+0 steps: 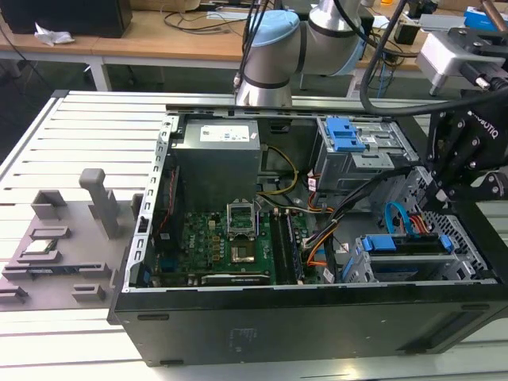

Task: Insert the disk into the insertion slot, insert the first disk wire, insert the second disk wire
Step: 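Insert the second disk wire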

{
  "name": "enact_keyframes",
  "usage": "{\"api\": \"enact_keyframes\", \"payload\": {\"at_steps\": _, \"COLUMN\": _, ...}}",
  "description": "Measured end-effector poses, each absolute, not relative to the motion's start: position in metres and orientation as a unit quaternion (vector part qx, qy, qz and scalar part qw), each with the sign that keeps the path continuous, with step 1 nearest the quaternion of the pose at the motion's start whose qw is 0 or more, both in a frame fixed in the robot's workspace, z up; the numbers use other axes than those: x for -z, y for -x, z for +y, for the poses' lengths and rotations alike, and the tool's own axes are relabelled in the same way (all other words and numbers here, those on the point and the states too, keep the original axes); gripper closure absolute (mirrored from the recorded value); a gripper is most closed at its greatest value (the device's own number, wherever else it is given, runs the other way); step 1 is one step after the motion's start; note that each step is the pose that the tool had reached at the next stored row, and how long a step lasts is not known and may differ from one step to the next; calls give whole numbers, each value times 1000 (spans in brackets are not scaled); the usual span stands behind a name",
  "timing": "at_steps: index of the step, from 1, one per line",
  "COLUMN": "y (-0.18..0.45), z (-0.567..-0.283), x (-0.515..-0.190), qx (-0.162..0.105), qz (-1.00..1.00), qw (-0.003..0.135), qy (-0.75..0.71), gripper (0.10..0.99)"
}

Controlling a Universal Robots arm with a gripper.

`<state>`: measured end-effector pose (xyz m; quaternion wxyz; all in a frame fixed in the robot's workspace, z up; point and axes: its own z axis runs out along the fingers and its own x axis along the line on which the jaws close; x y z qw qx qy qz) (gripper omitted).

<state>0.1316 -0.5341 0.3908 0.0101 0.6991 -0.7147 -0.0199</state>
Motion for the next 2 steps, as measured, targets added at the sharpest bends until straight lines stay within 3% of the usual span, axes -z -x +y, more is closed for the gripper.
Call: {"api": "enact_keyframes", "payload": {"at_steps": 2, "y": -132, "z": -534, "x": -391, "qx": 20, "qz": -715, "qw": 10, "qy": -699, "gripper": 980}}
